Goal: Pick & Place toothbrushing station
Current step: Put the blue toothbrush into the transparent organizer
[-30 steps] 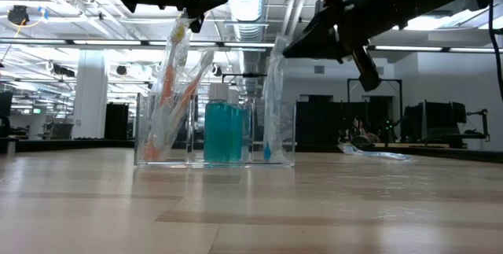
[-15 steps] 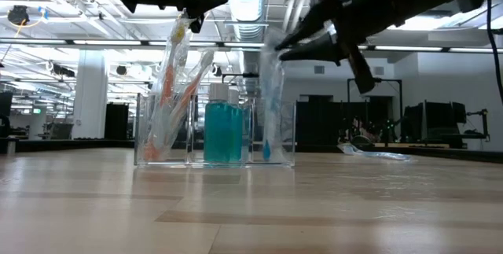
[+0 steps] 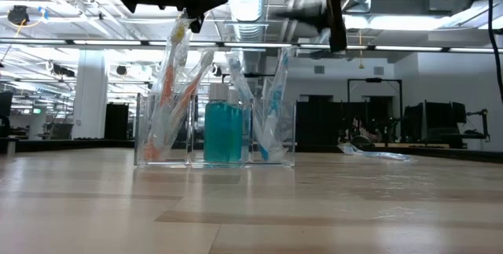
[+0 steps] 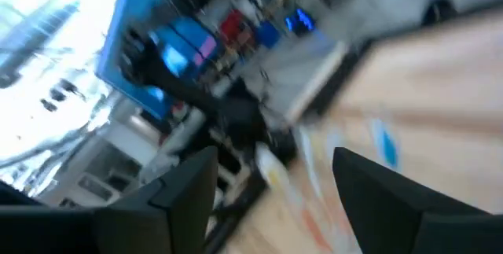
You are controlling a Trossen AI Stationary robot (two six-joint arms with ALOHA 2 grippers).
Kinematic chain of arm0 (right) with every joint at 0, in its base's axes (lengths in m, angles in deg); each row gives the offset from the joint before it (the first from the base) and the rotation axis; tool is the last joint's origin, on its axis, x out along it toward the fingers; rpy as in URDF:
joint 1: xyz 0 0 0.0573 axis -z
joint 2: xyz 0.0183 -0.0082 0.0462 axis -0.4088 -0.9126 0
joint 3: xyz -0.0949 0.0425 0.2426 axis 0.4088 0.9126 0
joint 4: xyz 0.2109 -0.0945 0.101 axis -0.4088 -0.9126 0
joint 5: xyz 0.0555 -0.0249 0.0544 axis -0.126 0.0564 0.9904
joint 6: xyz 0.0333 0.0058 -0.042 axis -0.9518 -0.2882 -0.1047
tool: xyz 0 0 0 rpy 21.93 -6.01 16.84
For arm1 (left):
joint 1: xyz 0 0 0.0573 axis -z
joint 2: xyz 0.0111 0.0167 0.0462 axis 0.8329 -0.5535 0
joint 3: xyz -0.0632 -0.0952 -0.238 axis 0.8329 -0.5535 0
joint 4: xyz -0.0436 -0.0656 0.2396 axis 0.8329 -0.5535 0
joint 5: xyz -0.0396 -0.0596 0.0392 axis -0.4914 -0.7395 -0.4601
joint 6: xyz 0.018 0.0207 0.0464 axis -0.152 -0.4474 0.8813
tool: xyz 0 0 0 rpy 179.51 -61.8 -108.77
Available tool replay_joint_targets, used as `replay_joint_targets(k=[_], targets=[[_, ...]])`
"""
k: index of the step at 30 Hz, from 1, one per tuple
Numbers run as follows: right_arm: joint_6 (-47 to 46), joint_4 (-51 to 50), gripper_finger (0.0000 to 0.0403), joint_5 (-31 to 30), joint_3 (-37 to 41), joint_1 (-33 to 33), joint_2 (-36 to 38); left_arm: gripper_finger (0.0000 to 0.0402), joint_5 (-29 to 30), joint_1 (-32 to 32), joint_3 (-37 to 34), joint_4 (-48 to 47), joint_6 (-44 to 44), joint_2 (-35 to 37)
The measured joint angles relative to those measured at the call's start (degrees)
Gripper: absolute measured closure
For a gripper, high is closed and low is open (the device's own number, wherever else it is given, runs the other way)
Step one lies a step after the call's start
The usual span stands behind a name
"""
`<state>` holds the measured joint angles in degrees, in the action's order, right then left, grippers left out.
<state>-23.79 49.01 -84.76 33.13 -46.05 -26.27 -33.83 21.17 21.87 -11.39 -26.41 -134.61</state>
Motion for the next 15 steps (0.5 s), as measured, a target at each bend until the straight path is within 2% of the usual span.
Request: replay_joint_targets(k=[3, 6, 8, 11, 15], targets=[[7.69, 2.41, 0.0176, -3.90, -0.01, 0.94, 3.44, 0.0309, -0.01, 0.00, 0.00, 0.01, 0.00, 0.00], [9.98, -6.86, 0.0201, -6.72, -0.02, 4.13, 9.09, 0.0309, -0.01, 0.00, 0.00, 0.01, -0.02, 0.00], [4.95, -20.05, 0.0219, -3.83, -0.04, 8.03, 13.66, 0.0309, 0.00, 0.00, 0.00, -0.01, -0.03, 0.00], [-2.68, -38.91, 0.0240, 3.99, -0.02, 15.45, 20.05, 0.0309, 1.06, 0.00, 0.01, -0.07, -0.02, -0.20], [-3.45, -53.46, 0.0253, 10.17, -0.02, 26.51, 28.18, 0.0309, 1.80, -0.22, 0.02, -0.28, -0.05, -2.07]])
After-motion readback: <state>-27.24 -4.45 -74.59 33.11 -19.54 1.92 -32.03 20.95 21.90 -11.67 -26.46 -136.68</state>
